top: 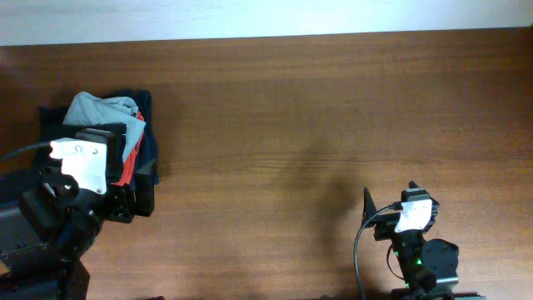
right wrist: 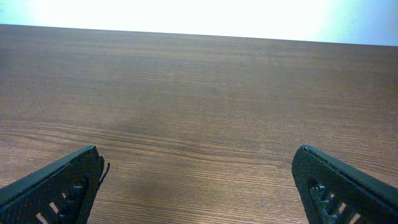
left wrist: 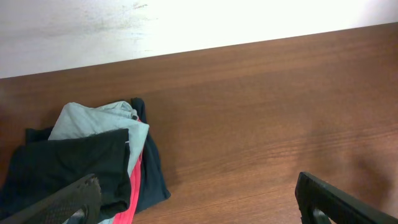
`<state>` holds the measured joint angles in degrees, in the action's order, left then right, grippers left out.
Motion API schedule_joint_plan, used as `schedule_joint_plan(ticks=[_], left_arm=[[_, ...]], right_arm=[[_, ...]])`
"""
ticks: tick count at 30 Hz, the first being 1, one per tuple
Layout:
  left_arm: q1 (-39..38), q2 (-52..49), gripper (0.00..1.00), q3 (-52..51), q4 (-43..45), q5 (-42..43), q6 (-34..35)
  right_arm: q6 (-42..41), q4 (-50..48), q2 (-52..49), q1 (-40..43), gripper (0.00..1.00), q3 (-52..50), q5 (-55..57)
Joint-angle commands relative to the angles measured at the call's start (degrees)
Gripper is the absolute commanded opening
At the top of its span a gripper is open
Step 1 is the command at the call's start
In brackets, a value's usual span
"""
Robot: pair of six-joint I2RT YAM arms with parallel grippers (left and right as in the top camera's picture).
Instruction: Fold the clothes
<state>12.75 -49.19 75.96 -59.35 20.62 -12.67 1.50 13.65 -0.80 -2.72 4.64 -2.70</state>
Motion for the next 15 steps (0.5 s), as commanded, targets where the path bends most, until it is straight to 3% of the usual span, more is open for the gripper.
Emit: schedule_joint_plan(ticks=[1,15], left_arm=[[-0.24,-0.02,0.99,0.04,0.11,0.61,-0.72],[-0.24,-0.02,0.99,0.04,0.11,0.61,-0.72]], right_arm=[[-0.44,-0.15,0.48,0.5,0.99,-0.48,-0.52],[-0.44,-0.15,0.48,0.5,0.99,-0.48,-0.52]])
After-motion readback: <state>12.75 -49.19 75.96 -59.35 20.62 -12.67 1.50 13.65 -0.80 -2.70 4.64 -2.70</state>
